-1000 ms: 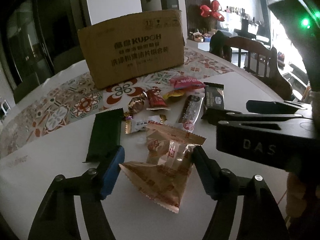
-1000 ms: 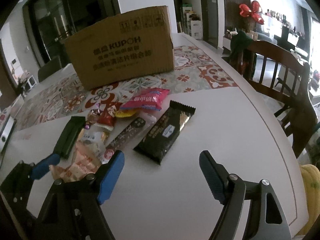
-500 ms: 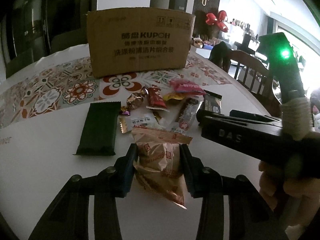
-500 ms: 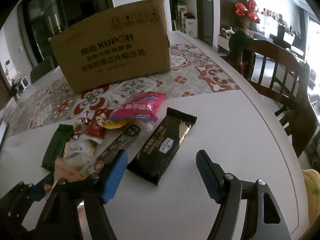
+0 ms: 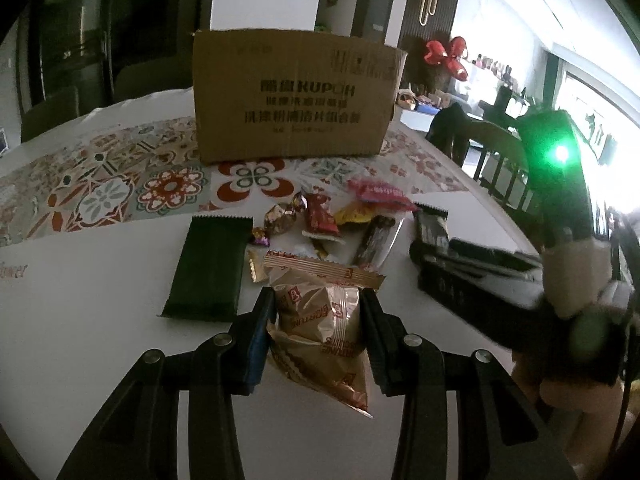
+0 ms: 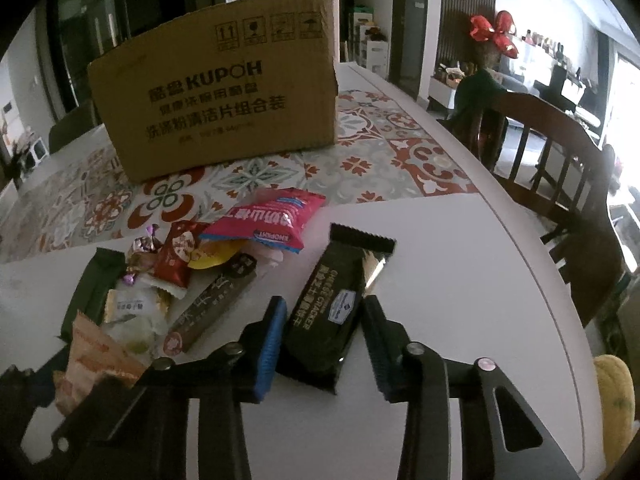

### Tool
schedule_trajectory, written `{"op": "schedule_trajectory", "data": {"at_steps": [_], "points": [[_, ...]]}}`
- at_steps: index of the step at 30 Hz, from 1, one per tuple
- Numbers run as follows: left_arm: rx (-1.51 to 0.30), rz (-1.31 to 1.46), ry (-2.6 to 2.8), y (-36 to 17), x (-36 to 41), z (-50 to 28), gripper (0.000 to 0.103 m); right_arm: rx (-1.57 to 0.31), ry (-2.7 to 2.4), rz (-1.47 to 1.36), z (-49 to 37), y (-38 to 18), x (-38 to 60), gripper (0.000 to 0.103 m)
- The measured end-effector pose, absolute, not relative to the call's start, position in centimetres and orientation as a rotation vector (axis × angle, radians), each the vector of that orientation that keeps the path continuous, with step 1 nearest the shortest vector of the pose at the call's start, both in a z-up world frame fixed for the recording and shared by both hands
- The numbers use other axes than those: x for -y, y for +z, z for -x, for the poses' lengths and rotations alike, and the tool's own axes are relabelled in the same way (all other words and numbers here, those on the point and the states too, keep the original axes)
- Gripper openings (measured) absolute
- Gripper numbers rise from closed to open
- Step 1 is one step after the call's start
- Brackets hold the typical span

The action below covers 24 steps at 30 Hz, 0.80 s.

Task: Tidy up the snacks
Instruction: 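Close the left gripper on the beige pastry packet while the right gripper closes on the black cheese-cracker bar, then lift both held snacks and carry them over the open cardboard box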

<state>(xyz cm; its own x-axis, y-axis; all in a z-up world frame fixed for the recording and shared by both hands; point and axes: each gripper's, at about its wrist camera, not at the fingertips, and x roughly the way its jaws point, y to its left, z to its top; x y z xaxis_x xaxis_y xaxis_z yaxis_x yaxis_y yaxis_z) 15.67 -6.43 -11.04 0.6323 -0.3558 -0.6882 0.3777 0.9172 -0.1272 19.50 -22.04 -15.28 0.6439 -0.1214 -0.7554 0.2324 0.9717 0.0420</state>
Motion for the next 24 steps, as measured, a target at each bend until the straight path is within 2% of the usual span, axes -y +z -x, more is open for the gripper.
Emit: {"op": "schedule_trajectory", "data": {"at_steps": [11, 24], "points": [[-0.706, 0.004, -0.392, -8.2, 6.9, -16.3, 0.041, -0.798, -0.170, -0.181, -17.3, -13.6, 22.8, 0.036], [-0.592, 0.016, -0.393, -2.4, 7.1, -17.4, 0.041, -0.659, -0.079, -0.187, -17.1, -8.1, 23.0, 0.036]]}}
